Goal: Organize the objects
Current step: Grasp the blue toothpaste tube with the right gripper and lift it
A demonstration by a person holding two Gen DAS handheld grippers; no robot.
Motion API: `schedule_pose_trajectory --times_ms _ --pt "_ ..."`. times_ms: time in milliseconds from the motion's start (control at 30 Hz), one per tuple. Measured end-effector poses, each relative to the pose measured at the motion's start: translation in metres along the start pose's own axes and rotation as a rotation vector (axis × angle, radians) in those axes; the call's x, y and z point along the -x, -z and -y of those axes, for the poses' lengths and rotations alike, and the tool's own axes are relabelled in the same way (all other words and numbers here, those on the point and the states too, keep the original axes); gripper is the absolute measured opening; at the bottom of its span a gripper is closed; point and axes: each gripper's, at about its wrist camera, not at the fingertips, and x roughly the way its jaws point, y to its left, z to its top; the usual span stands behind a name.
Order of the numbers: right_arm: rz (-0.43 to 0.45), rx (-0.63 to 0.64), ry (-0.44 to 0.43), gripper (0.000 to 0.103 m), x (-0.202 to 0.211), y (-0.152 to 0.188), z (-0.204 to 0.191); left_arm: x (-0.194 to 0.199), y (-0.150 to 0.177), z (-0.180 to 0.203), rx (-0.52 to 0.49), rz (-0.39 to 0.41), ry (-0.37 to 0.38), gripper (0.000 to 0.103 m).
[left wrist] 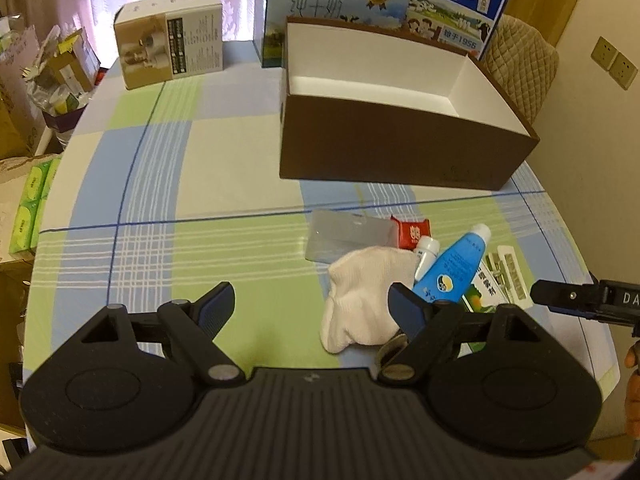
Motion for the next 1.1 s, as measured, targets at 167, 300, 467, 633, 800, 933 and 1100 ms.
schedule_pose_trajectory --times_ms 167,300,467,633,800,933,1100 --pt "-0.006 -0.008 -0.004 0.06 -0.007 0.001 0.001 -0.008 0.002 0.003 -0.007 -0.011 0.007 0.081" --pt "-0.02 -0.017 -0.009 0.06 -0.018 -0.001 0.001 -0.013 0.0 0.001 -0.007 -0.013 -0.002 0.081" --pt "-0.021 -0.013 -0.003 0.06 -0.033 -0.01 -0.004 -0.018 -0.003 -0.007 0.004 -0.01 -0.029 0.081" --pt "-0.028 -0.02 0.012 0.06 -0.049 -0.022 -0.009 -0.022 -0.006 -0.02 0.028 -0.011 -0.051 0.081" --pt "-0.045 -0.028 0.052 0.06 -0.067 -0.032 -0.019 -0.026 -0.006 -0.032 0.054 -0.016 -0.066 0.081" --pt "-0.054 -0.041 0.115 0.055 -0.079 -0.038 -0.025 -0.03 -0.006 -0.042 0.074 -0.023 -0.075 0.081" --pt "-0.067 -0.06 0.171 0.048 -0.092 -0.042 -0.027 -0.035 -0.007 -0.053 0.088 -0.032 -0.087 0.081"
